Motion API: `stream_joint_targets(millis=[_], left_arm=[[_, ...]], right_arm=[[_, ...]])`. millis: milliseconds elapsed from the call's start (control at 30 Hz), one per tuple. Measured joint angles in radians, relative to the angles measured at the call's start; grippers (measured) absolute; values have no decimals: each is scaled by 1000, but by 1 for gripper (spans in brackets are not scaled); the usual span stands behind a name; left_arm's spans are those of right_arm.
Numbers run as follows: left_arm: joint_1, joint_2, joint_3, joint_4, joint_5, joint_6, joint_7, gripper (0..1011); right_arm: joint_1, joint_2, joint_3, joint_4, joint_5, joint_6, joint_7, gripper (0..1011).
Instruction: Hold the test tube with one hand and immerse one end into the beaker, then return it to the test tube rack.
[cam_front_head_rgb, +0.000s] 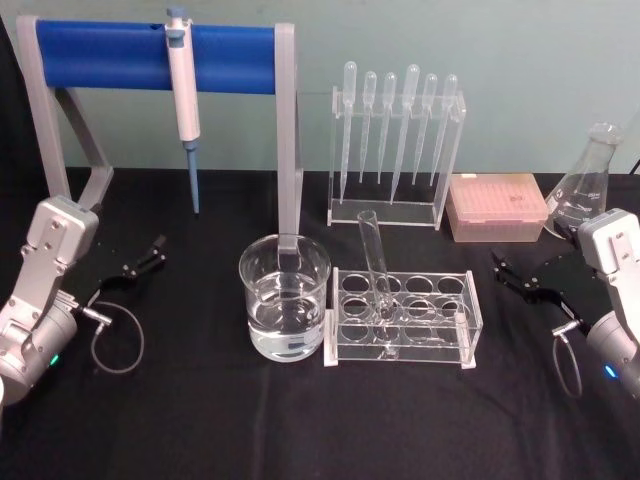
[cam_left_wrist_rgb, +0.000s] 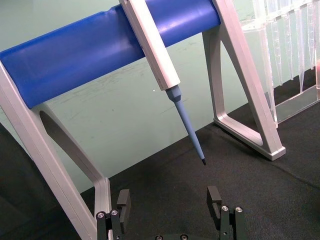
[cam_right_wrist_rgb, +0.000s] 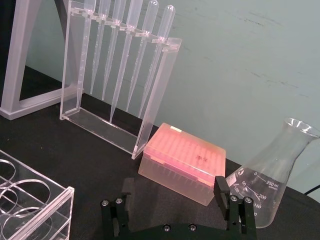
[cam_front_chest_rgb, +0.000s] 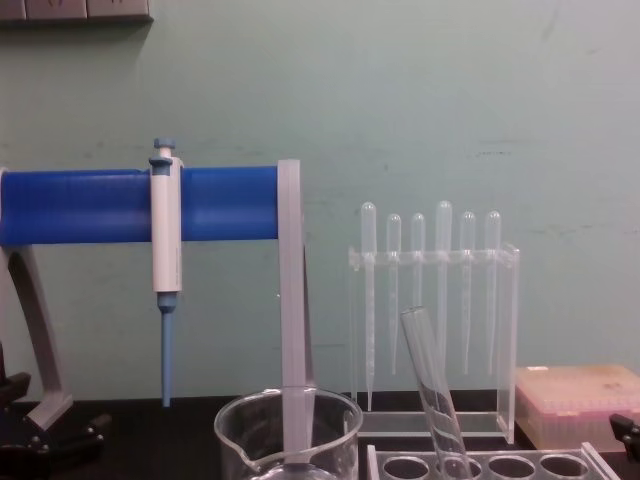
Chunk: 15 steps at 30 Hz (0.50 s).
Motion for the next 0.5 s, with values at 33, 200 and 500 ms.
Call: stream_joint_targets(millis=[33, 200, 500], left_arm=[[0, 0, 0, 0, 0, 0, 0, 1000], [0, 0, 0, 0, 0, 0, 0, 1000], [0, 0, 0, 0, 0, 0, 0, 1000]], right_arm=[[0, 0, 0, 0, 0, 0, 0, 1004], [0, 0, 0, 0, 0, 0, 0, 1004], [0, 0, 0, 0, 0, 0, 0, 1004]])
